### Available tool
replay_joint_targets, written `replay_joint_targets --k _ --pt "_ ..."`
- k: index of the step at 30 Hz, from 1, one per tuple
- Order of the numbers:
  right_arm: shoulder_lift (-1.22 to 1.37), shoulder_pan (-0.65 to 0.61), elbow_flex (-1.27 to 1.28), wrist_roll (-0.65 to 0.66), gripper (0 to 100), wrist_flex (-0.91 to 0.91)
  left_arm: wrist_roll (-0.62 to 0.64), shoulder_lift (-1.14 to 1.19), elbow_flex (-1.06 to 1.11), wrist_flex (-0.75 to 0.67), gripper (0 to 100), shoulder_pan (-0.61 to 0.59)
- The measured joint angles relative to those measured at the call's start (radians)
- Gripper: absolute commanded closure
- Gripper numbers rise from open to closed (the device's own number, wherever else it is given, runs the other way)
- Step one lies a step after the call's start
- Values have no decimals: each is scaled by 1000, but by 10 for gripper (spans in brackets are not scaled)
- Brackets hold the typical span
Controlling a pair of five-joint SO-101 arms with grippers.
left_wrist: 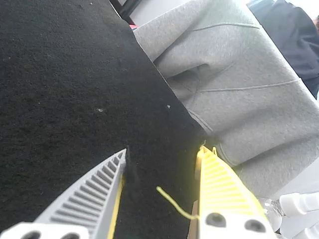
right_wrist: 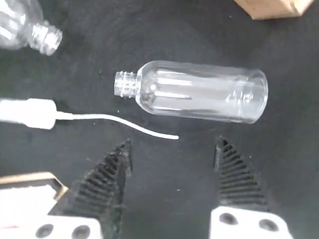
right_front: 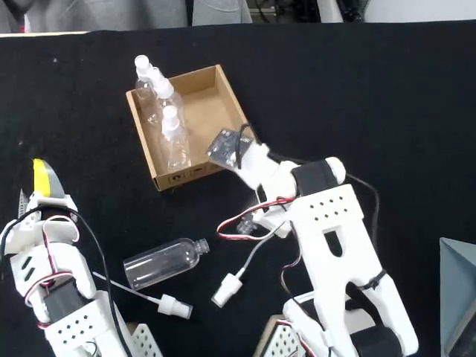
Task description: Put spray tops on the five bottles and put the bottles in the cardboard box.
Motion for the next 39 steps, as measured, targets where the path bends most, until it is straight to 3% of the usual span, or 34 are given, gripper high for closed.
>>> replay_joint_targets --k 20,39 --pt "0 0 0 465 788 0 0 0 0 0 795 0" --pt "0 0 296 496 787 -397 0 0 0 0 795 0"
